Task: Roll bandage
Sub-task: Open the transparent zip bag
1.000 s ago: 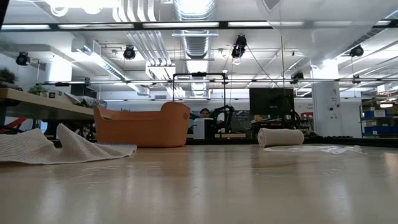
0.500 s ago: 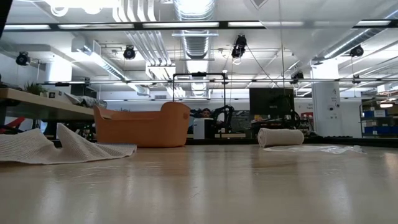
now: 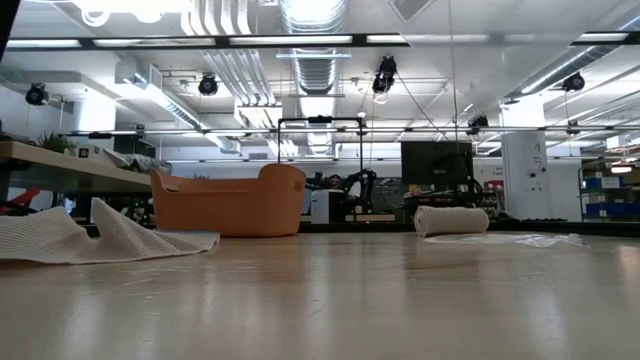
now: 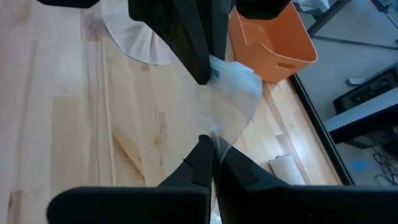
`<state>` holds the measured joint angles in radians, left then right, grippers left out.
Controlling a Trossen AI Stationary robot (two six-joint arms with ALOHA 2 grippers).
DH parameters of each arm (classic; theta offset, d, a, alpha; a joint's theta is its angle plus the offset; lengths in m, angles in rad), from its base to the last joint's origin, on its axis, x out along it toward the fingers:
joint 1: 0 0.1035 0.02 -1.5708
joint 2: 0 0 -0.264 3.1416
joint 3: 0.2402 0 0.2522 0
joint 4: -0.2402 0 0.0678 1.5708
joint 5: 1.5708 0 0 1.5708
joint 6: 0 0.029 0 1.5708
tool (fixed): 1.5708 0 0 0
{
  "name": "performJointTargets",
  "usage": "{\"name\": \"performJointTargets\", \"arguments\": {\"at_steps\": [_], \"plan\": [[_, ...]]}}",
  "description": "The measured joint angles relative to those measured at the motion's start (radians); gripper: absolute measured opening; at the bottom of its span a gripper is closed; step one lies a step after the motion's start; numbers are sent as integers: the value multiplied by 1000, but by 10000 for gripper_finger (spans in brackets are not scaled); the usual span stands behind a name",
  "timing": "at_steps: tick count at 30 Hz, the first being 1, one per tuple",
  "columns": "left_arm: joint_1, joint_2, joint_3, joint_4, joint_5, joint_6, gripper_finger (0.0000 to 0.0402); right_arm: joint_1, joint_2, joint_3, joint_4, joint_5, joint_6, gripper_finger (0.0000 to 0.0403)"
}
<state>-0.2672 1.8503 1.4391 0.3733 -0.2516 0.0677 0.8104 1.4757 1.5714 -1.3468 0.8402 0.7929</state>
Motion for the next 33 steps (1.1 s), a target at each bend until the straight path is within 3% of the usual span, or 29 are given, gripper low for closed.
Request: {"name": "performJointTargets", "arguments": {"at_steps": [10,24,33], "plan": [[-2,3,0,-33,0,26,3,8,0,-12,3,17,-6,3],[-40,-56,30,-172,0,135,1,137,-75,-11,72,62,-91,104],[-42,-56,39,-183,0,147,0,140,-71,-1,156,135,-216,110]]}}
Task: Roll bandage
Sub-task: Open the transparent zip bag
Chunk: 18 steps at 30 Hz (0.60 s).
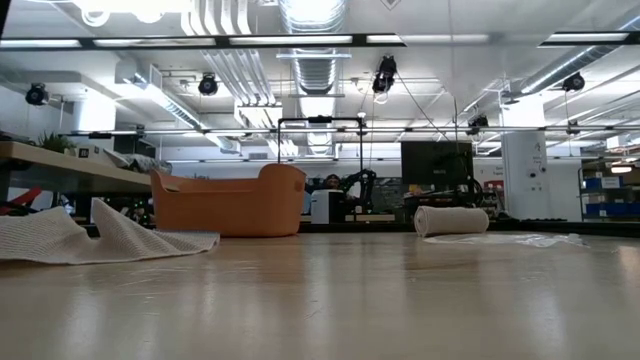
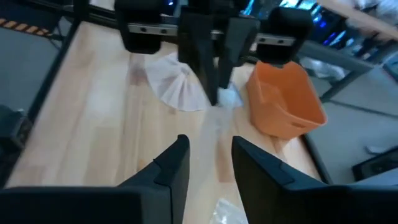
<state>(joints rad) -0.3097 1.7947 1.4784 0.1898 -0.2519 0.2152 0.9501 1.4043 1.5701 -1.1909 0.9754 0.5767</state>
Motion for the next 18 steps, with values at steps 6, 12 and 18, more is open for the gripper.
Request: {"name": "performJointTargets", "arguments": {"at_steps": [6,12,18], "plan": [[-11,0,-1,-7,1,9,0,-2,31,-15,1,58,-4,92],[-11,0,-2,-23,0,12,0,-6,47,-17,57,58,-31,74],[-12,0,-2,-35,0,12,0,-15,49,-17,174,58,-171,58]]}}
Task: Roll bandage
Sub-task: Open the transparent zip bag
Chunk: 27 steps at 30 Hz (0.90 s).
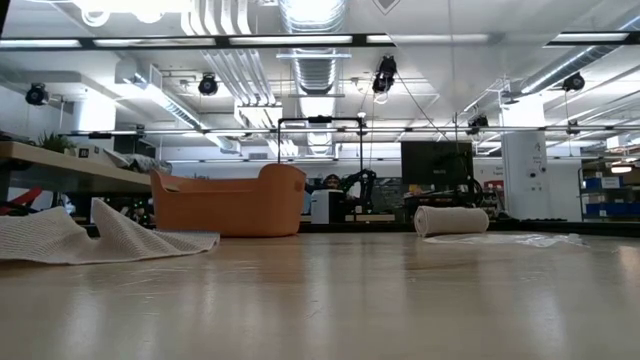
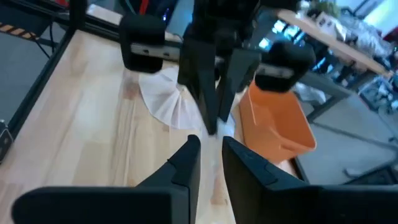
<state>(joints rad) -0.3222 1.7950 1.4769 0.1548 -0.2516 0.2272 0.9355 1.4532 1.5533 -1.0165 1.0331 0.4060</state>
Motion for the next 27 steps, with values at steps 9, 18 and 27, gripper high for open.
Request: {"name": "performJointTargets", "arguments": {"at_steps": [9,18,27], "plan": [[0,0,0,-7,0,-2,0,0,0,42,34,-13,-85,44],[-1,0,0,-7,0,-4,0,0,-1,45,45,-20,-100,23],[-4,0,0,-13,0,-8,0,19,-10,38,42,46,-155,1]]}}
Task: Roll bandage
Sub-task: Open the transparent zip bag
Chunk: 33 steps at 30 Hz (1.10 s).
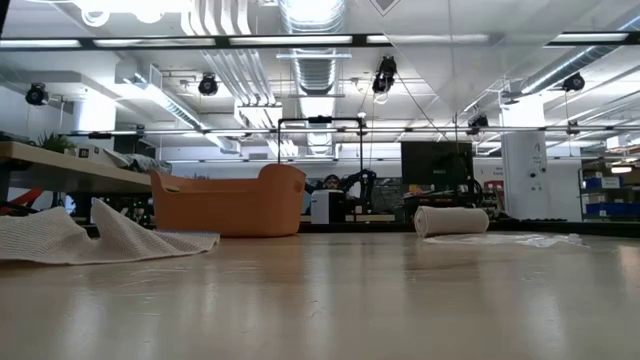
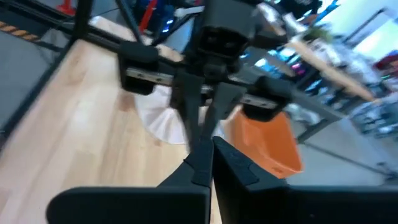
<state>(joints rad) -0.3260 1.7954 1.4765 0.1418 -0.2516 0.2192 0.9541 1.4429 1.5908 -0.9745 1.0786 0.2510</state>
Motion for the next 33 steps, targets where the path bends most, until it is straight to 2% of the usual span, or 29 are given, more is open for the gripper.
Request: {"name": "performJointTargets", "arguments": {"at_steps": [6,13,18,22,24,26,29,33], "plan": [[0,0,0,-3,0,0,0,69,-65,-97,-40,103,101,0],[0,0,0,-3,0,0,0,111,-179,-343,47,98,193,0],[0,0,0,-2,0,0,0,113,-282,-446,255,-6,44,0],[0,0,0,-2,0,0,0,112,-370,-562,579,-232,-201,0],[0,0,0,-2,0,0,0,112,-403,-634,741,-304,-322,0],[0,0,0,-2,0,0,0,109,-432,-690,854,-313,-395,0],[0,0,0,-2,0,-8,0,107,-485,-735,877,-298,-390,0],[0,0,0,-2,0,-14,0,108,-546,-765,875,-148,-306,0]]}}
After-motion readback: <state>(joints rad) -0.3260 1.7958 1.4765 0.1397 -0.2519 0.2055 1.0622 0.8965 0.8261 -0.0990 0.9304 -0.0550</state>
